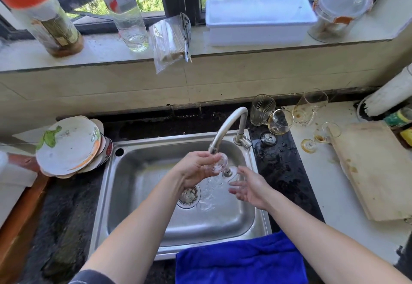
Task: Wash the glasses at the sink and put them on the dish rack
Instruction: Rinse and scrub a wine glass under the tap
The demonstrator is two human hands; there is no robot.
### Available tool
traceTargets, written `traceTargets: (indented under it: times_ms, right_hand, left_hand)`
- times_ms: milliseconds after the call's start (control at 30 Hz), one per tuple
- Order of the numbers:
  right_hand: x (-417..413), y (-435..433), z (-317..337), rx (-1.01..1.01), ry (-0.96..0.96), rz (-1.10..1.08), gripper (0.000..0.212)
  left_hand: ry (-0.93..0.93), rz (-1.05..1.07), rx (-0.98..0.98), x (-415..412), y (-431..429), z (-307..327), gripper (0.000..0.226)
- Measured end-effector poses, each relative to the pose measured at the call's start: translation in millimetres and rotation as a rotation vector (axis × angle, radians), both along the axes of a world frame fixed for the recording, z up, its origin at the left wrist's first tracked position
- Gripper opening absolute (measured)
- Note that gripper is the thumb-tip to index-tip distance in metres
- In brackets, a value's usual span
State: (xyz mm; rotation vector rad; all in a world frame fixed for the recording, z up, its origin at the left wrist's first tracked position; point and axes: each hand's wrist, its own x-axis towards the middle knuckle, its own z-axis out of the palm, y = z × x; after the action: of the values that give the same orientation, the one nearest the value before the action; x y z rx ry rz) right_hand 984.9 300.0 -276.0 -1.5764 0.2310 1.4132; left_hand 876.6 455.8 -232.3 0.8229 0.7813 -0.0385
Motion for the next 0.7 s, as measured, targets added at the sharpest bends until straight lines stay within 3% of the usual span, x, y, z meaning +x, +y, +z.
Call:
traceTargets:
  times_ms: [167,267,367,433,567,700]
  right_hand:
    - [5,8,-4,0.079,-0.826,0.574,0.048]
    - [0,26,-3,0.12,-1.091,0.789,0.044]
    - [-4,44,-2,0.105,-1.237,0.806,0.031]
    - [-7,51,-1,0.084,-1.235,0.845,0.033]
    - [-15,55,0,0.076,-1.044,0.909,0.037]
    - [-20,53,-6,0.035,-0.817,0.79,0.047]
  left_hand:
    - [0.082,0.065,0.112,-4,8,5,0.006]
    - [0.113,0.098,0.161,-1,8,9,0.012]
    - [0.179,0.063,0.305,-4,10,13,0.008]
    - [0.238,0.09,0.401,-11,15,14,0.009]
    - [0.372,0.144,0.553,-34,28,7,0.012]
    - [0.47,0.058,0.662,-51,32,-9,0.011]
